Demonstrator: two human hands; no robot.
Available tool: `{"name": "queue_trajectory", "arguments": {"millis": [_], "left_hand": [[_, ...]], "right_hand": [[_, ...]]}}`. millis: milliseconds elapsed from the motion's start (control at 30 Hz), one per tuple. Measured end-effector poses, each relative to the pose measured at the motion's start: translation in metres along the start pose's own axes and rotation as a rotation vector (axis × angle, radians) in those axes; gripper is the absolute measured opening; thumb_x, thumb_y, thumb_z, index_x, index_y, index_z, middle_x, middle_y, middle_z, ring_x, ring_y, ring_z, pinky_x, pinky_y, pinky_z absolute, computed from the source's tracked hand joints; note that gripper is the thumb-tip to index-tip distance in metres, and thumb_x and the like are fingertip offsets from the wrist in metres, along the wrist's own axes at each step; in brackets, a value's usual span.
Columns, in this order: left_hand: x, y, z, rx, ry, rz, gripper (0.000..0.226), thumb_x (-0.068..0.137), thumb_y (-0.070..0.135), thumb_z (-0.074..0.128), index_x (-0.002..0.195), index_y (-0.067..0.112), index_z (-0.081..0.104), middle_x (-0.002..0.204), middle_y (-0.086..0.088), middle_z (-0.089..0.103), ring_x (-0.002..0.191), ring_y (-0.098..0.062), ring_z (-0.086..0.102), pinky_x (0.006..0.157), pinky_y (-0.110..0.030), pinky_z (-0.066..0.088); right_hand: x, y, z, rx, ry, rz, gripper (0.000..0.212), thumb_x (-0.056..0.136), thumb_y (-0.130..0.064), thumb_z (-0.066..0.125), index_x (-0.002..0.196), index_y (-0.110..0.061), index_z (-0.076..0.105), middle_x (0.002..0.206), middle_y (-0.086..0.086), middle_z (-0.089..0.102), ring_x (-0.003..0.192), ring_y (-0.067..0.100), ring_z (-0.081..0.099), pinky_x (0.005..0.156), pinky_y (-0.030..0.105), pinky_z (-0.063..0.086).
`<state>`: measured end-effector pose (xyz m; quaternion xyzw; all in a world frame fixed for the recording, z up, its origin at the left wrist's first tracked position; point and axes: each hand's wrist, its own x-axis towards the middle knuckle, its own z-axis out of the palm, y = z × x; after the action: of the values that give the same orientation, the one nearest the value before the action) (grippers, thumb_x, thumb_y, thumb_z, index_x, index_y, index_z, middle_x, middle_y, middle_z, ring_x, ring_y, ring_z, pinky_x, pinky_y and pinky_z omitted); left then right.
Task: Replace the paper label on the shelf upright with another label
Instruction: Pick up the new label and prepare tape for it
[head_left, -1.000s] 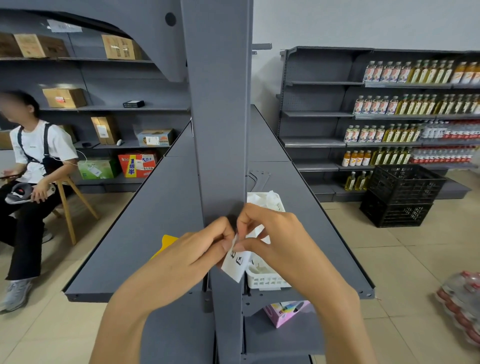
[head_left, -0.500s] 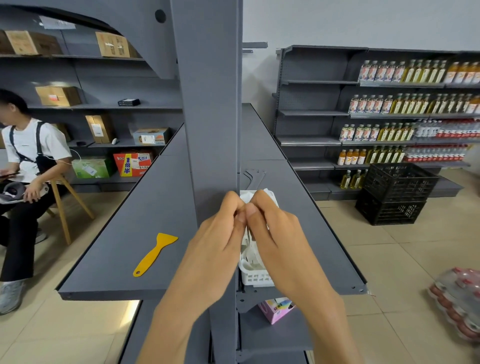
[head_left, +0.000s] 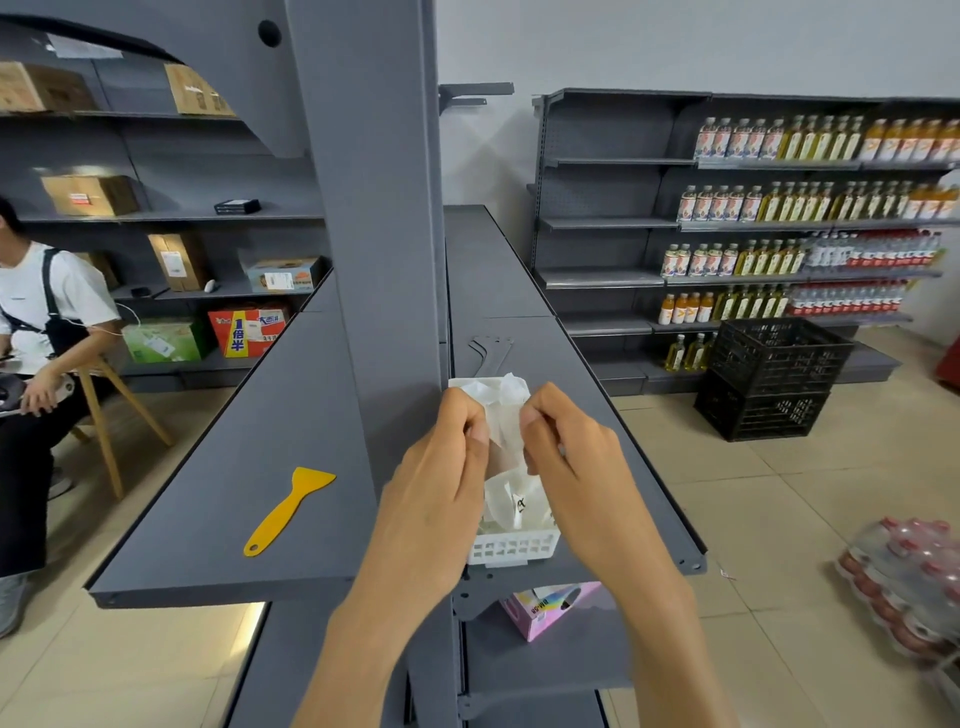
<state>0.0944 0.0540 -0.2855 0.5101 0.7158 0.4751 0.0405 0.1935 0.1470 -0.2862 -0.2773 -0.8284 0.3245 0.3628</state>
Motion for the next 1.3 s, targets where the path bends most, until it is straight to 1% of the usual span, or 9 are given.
{"name": "queue_trajectory", "arguments": {"millis": [100, 233, 300, 400, 700, 867, 1000, 1167, 1300], "left_hand": [[0.0, 0.003, 0.004, -0.002, 0.013, 0.002, 0.021, 0.106, 0.032, 0.027, 0.094, 0.019, 0.038, 0.074, 0.0, 0.055, 0.06, -0.014, 0.047, 0.054, -0.03, 0.039], [0.001, 0.007, 0.006, -0.002, 0.033, 0.005, 0.022, 0.104, 0.035, 0.026, 0.093, 0.02, 0.038, 0.075, -0.006, 0.057, 0.055, -0.013, 0.044, 0.05, -0.024, 0.036], [0.001, 0.009, 0.007, 0.001, 0.036, 0.008, 0.022, 0.104, 0.035, 0.025, 0.091, 0.021, 0.037, 0.075, -0.007, 0.057, 0.055, -0.013, 0.043, 0.048, -0.024, 0.037], [0.0, 0.013, 0.009, -0.018, 0.04, 0.005, 0.022, 0.105, 0.033, 0.026, 0.089, 0.021, 0.036, 0.076, -0.013, 0.058, 0.055, -0.015, 0.04, 0.05, -0.035, 0.039], [0.002, 0.014, 0.018, -0.008, 0.064, -0.003, 0.022, 0.106, 0.031, 0.027, 0.09, 0.021, 0.038, 0.075, -0.015, 0.059, 0.05, -0.011, 0.036, 0.047, -0.024, 0.035], [0.003, 0.013, 0.025, 0.003, 0.089, -0.01, 0.022, 0.106, 0.03, 0.027, 0.091, 0.02, 0.039, 0.074, -0.009, 0.059, 0.052, -0.008, 0.041, 0.05, -0.022, 0.034], [0.009, 0.012, 0.031, -0.002, 0.133, 0.003, 0.022, 0.105, 0.032, 0.027, 0.091, 0.02, 0.039, 0.073, -0.007, 0.058, 0.052, -0.007, 0.044, 0.047, -0.017, 0.038], [0.018, 0.014, 0.044, 0.063, 0.191, 0.034, 0.023, 0.105, 0.029, 0.029, 0.091, 0.015, 0.042, 0.08, -0.008, 0.059, 0.061, -0.022, 0.049, 0.054, -0.035, 0.043], [0.03, 0.005, 0.064, 0.132, 0.181, 0.0, 0.021, 0.106, 0.025, 0.029, 0.092, 0.013, 0.04, 0.087, -0.014, 0.06, 0.077, -0.028, 0.06, 0.06, -0.036, 0.046]], "right_hand": [[0.001, 0.01, -0.003, -0.017, 0.025, 0.021, 0.031, 0.101, -0.02, 0.036, 0.072, -0.027, 0.04, 0.07, 0.018, 0.058, 0.055, 0.022, 0.039, 0.051, 0.04, 0.036], [0.002, 0.028, -0.008, -0.056, 0.053, 0.068, 0.034, 0.101, -0.018, 0.037, 0.07, -0.03, 0.037, 0.069, 0.012, 0.057, 0.063, 0.036, 0.05, 0.055, 0.049, 0.044], [0.003, 0.038, -0.009, -0.063, 0.054, 0.097, 0.033, 0.102, -0.017, 0.037, 0.07, -0.026, 0.038, 0.067, 0.011, 0.055, 0.057, 0.028, 0.042, 0.053, 0.043, 0.038], [0.005, 0.051, -0.009, -0.085, 0.035, 0.134, 0.03, 0.102, -0.019, 0.036, 0.072, -0.021, 0.039, 0.07, 0.015, 0.059, 0.055, 0.018, 0.038, 0.054, 0.037, 0.033], [0.012, 0.086, 0.002, -0.22, 0.009, 0.258, 0.031, 0.105, -0.03, 0.032, 0.093, -0.008, 0.051, 0.081, 0.013, 0.065, 0.063, 0.021, 0.047, 0.057, 0.032, 0.037], [0.014, 0.106, 0.0, -0.223, 0.067, 0.325, 0.029, 0.104, -0.029, 0.034, 0.089, -0.008, 0.047, 0.071, 0.006, 0.057, 0.061, 0.023, 0.047, 0.054, 0.032, 0.033], [0.014, 0.111, -0.008, -0.091, 0.194, 0.321, 0.029, 0.103, -0.029, 0.036, 0.083, -0.013, 0.049, 0.066, 0.004, 0.054, 0.058, 0.018, 0.045, 0.053, 0.033, 0.033], [0.015, 0.105, -0.025, 0.053, 0.349, 0.236, 0.031, 0.104, -0.028, 0.037, 0.081, -0.011, 0.047, 0.07, 0.012, 0.059, 0.058, 0.017, 0.045, 0.055, 0.033, 0.035], [0.021, 0.107, -0.036, 0.083, 0.359, 0.208, 0.03, 0.105, -0.026, 0.039, 0.082, -0.011, 0.049, 0.065, 0.004, 0.055, 0.056, 0.015, 0.043, 0.054, 0.032, 0.034]]}}
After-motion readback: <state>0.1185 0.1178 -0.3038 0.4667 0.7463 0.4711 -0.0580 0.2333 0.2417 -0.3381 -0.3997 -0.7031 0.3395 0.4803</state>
